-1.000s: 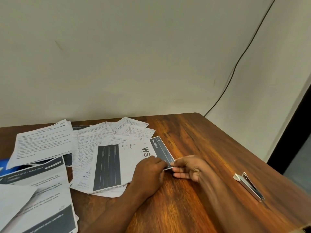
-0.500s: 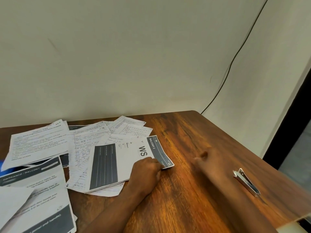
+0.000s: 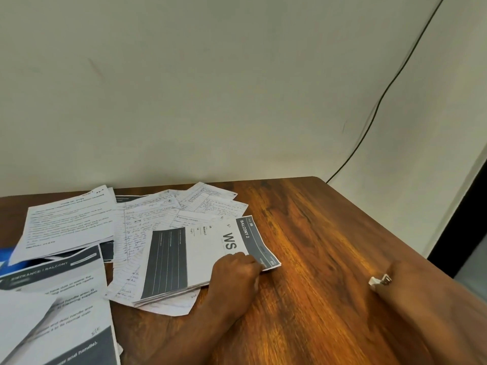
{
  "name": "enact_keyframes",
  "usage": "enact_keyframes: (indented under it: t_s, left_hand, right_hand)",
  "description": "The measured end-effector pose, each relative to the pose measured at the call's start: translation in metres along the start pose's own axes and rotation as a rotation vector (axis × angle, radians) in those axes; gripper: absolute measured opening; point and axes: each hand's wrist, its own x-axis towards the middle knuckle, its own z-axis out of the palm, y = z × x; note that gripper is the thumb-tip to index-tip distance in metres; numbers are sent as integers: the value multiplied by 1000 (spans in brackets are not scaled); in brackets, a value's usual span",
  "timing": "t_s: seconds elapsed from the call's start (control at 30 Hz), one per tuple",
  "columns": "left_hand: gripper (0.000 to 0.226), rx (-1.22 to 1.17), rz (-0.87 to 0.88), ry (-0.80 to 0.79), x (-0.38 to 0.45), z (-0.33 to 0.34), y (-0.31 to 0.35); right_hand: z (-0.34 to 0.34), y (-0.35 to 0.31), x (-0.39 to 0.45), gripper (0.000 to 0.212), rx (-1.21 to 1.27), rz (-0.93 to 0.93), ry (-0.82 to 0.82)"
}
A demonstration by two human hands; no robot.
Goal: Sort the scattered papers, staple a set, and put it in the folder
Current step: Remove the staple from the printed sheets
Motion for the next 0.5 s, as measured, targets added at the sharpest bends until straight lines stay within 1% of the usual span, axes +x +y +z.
enact_keyframes:
  t_s: [0.03, 0.1, 0.13, 0.2, 0.23, 0.3, 0.4, 0.5]
  left_hand:
    - [4, 3, -8, 10, 0, 0, 0]
    - [9, 19, -4, 27, 1, -1, 0]
    - [11, 34, 2, 34, 2, -1, 0]
    - [12, 73, 6, 44, 3, -1, -1]
    - [13, 93, 11, 48, 4, -1, -3]
    - [13, 131, 31, 52, 8, 0, -7]
    - [13, 182, 67, 68, 14, -1, -14]
    - [14, 203, 61, 74, 21, 0, -24]
  right_hand:
    - [5, 1, 4, 31, 18, -17, 12]
    - [18, -3, 12, 31, 107, -19, -21]
    - [24, -6, 16, 32, 168, -43, -47]
    - [36, -22, 23, 32, 197, -115, -85]
    - [40, -30, 25, 32, 208, -151, -113]
    - [45, -49, 27, 29, 292, -217, -219]
    - [41, -84, 22, 29, 542, -313, -398]
    - [39, -111, 24, 39, 851, -296, -531]
